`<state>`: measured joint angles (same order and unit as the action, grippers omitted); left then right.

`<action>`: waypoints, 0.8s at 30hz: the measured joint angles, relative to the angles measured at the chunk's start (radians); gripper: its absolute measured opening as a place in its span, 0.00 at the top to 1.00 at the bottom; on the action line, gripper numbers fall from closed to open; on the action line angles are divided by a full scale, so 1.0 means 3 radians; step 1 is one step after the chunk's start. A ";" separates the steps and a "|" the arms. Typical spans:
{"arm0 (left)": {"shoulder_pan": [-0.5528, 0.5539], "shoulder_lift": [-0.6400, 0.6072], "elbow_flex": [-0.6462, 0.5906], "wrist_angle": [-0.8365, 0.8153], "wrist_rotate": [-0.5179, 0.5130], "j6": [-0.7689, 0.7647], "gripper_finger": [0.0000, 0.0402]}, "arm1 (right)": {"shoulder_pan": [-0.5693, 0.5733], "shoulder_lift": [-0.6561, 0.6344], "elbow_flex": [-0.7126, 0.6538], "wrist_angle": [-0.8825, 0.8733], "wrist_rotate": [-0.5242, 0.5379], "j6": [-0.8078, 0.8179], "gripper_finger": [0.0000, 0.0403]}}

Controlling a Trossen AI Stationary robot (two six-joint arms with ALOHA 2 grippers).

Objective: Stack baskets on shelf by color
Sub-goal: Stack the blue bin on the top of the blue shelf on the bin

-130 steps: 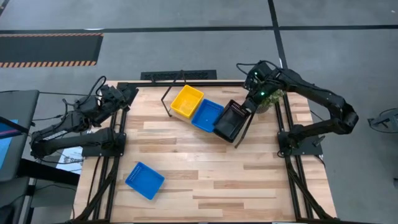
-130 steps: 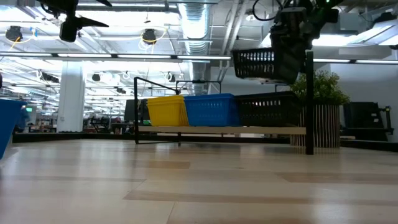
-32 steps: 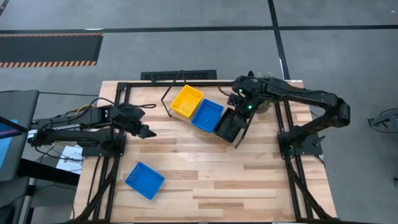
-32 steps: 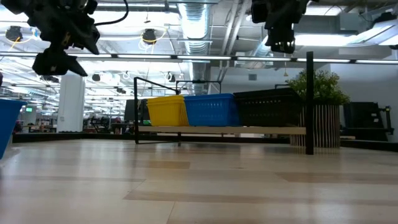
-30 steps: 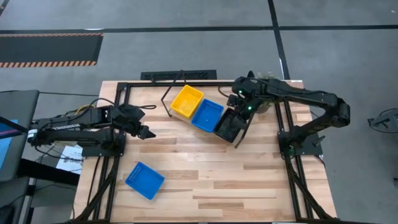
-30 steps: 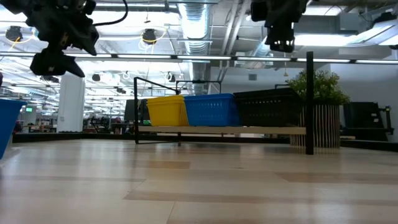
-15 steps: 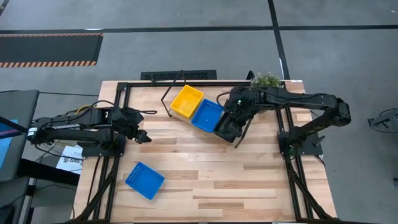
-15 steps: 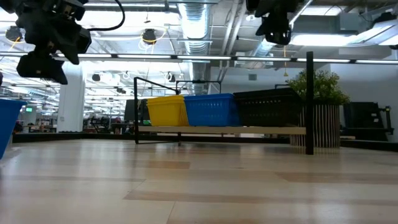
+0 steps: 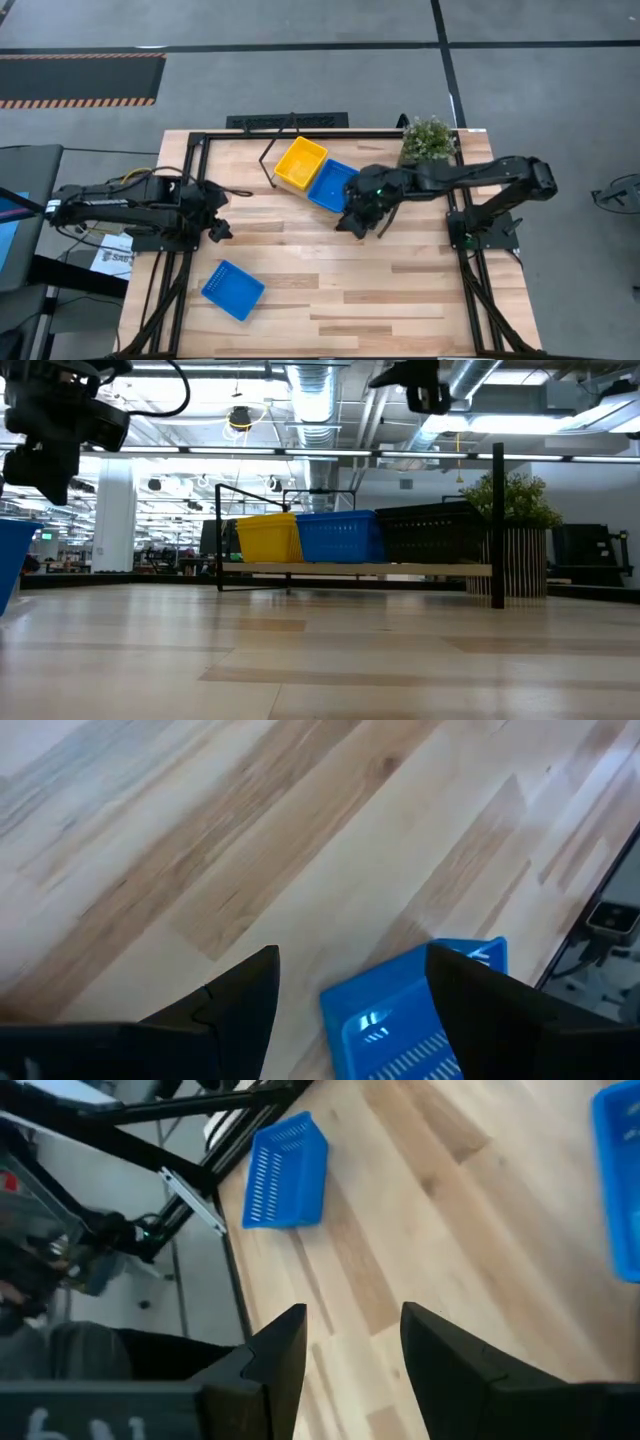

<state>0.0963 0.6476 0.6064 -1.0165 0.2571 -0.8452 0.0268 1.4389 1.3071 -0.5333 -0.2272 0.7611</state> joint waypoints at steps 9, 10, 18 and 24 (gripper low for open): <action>-0.0215 0.0001 0.0000 -0.0023 -0.0037 0.0047 0.41 | 0.0334 0.0418 -0.0004 0.0315 -0.0019 0.0508 0.55; -0.0233 0.0000 0.0000 -0.0024 -0.0032 0.0048 0.41 | 0.0380 0.0451 -0.0004 0.0400 -0.0020 0.0543 0.55; -0.0383 0.0001 0.0000 -0.0277 0.0063 0.0039 0.41 | 0.0737 0.0509 0.0000 0.0829 0.0055 0.0873 0.55; -0.0476 0.0001 0.0000 -0.0296 0.0066 -0.0010 0.41 | 0.0986 0.0509 0.0000 0.0865 0.0387 0.1008 0.56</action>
<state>-0.0464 0.6479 0.6064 -1.1053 0.2769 -0.8482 0.3227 1.5917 1.3071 -0.2738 -0.1111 1.0637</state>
